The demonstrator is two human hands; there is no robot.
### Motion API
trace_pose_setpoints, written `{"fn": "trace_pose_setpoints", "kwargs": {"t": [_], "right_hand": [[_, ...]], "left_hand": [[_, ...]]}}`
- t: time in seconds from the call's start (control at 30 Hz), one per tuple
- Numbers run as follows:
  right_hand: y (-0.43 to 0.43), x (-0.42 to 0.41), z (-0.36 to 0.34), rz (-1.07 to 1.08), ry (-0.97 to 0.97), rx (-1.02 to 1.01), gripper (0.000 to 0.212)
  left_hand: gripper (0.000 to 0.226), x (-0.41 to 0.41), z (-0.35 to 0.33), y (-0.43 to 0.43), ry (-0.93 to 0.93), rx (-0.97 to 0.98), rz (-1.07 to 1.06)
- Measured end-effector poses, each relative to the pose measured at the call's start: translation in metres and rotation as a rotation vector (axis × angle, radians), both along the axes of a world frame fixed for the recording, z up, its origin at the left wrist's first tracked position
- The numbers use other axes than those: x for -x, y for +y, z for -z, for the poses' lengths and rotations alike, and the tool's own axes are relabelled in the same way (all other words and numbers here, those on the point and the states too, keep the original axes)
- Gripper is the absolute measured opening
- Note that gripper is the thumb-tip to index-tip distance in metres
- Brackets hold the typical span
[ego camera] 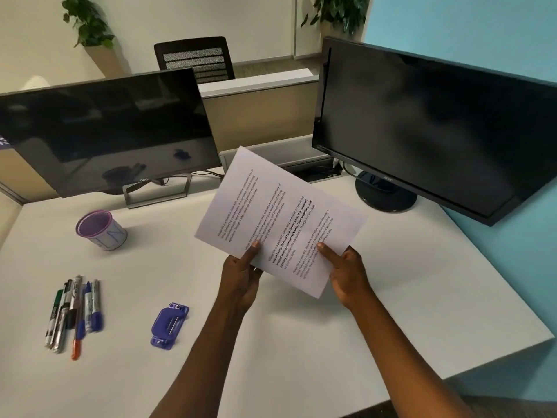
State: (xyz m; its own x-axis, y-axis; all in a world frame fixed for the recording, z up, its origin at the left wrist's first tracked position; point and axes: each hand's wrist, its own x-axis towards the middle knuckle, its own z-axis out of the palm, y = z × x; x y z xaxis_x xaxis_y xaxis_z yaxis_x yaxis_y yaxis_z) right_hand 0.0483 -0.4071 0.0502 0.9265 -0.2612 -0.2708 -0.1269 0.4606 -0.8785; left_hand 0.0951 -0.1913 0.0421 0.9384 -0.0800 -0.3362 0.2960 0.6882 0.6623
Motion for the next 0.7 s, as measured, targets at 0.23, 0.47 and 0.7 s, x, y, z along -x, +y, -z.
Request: {"fn": "trace_pose_setpoints", "kwargs": {"t": [0.23, 0.47, 0.7], "right_hand": [[-0.05, 0.008, -0.004, 0.009, 0.02, 0.232, 0.026], [-0.06, 0.01, 0.013, -0.029, 0.114, 0.394, 0.021], [-0.062, 0.012, 0.031, -0.019, 0.147, 0.427, 0.021]], "left_hand": [[0.025, -0.024, 0.0, 0.057, -0.053, -0.31, 0.098], [0.018, -0.031, 0.003, 0.061, -0.178, -0.632, 0.319], [0.014, -0.029, 0.014, 0.054, -0.218, -0.711, 0.271]]}}
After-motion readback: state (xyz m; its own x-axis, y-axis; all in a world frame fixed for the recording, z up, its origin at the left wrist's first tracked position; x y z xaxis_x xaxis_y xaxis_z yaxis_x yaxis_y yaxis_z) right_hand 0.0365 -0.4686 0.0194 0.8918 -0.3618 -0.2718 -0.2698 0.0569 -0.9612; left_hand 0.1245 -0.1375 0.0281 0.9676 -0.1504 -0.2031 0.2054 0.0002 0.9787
